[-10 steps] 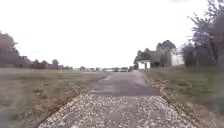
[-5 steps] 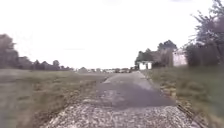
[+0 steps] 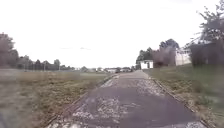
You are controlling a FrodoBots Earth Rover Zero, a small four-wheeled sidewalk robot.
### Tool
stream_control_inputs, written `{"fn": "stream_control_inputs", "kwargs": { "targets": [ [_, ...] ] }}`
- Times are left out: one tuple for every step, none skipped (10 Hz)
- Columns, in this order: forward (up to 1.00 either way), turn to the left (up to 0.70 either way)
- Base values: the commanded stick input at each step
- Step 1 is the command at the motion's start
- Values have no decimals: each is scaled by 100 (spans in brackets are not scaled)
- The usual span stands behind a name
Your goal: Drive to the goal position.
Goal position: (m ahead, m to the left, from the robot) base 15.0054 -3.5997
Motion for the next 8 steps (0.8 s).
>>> {"fn": "stream_control_inputs", "kwargs": {
  "targets": [
    [100,0],
    [100,0],
    [100,0],
    [100,0],
    [100,0],
    [100,0],
    [100,0],
    [100,0]
  ]
}}
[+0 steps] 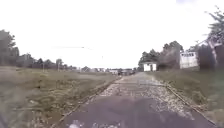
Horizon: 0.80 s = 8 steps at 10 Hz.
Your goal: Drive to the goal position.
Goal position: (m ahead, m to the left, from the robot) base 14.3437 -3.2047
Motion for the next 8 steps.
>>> {"fn": "stream_control_inputs", "kwargs": {
  "targets": [
    [100,0],
    [100,0],
    [100,0],
    [100,-14],
    [100,-28],
    [100,-40],
    [100,-40],
    [100,-38]
  ]
}}
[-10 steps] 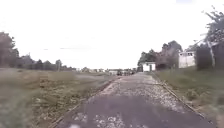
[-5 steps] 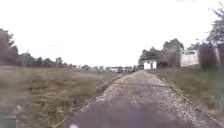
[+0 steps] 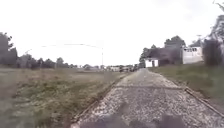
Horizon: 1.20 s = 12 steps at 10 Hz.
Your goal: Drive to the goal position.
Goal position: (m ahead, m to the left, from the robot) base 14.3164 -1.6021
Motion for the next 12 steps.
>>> {"fn": "stream_control_inputs", "kwargs": {
  "targets": [
    [100,-32],
    [100,-2],
    [100,-12],
    [100,-40],
    [100,-39],
    [100,-37],
    [100,-26],
    [100,-10],
    [100,-34],
    [100,-18],
    [100,-39],
    [100,-28]
  ]
}}
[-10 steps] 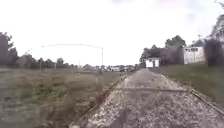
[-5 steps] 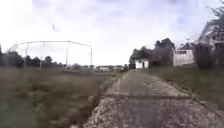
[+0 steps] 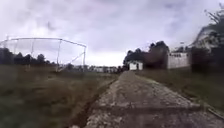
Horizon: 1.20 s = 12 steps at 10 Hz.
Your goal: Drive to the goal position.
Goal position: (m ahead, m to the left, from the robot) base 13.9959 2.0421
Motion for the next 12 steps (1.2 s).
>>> {"fn": "stream_control_inputs", "kwargs": {
  "targets": [
    [100,-17],
    [100,-19],
    [100,-35],
    [100,-40],
    [100,-40],
    [100,-40],
    [100,-40],
    [100,0],
    [100,0],
    [100,0],
    [100,0],
    [100,0]
  ]
}}
